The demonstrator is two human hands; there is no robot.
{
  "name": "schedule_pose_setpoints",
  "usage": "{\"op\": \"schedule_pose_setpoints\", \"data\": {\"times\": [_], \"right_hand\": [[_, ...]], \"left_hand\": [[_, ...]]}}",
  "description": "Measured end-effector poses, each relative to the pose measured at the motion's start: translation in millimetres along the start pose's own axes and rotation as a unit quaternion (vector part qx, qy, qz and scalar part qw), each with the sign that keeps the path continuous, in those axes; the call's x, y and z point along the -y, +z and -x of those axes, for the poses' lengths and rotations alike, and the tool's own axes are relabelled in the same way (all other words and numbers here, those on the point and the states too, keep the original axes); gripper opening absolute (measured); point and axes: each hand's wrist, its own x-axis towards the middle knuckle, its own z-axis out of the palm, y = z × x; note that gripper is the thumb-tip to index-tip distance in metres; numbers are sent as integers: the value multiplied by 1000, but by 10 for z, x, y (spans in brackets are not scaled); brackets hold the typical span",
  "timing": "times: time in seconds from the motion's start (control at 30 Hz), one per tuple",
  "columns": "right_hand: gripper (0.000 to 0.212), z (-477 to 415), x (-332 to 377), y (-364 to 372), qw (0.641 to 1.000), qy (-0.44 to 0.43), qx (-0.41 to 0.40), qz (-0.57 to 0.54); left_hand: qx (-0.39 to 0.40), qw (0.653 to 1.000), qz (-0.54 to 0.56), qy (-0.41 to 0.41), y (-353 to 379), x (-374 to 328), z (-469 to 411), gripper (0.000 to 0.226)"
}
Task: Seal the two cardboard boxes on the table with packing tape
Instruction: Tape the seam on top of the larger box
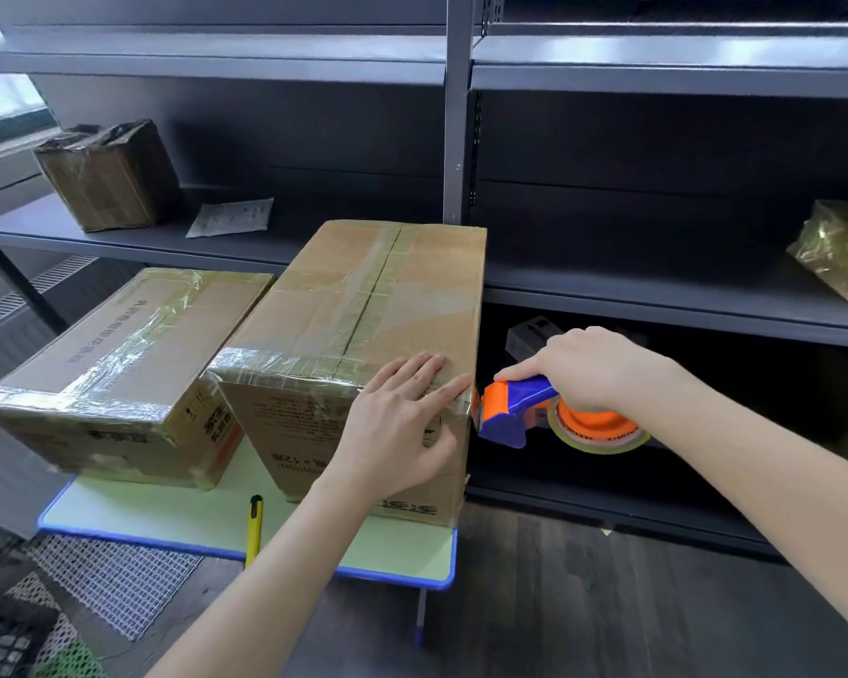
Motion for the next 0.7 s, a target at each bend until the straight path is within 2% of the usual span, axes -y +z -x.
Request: {"op": "schedule_pose_setpoints", "data": {"times": [0.1, 0.37, 0.53, 0.7], "right_hand": [[64, -34, 31, 5, 998, -15, -35, 52], [52, -84, 70, -53, 990, -39, -65, 121], [55, -75, 117, -104, 985, -34, -54, 162], [48, -73, 185, -166, 989, -4, -11, 146]], "left_hand": [[12, 1000, -5, -1, -31, -14, -6, 55], [16, 1000, -3, -4, -40, -41, -26, 58], [16, 1000, -15, -3, -27, -30, -32, 57], [6, 1000, -23, -11, -18, -69, -41, 54]]}}
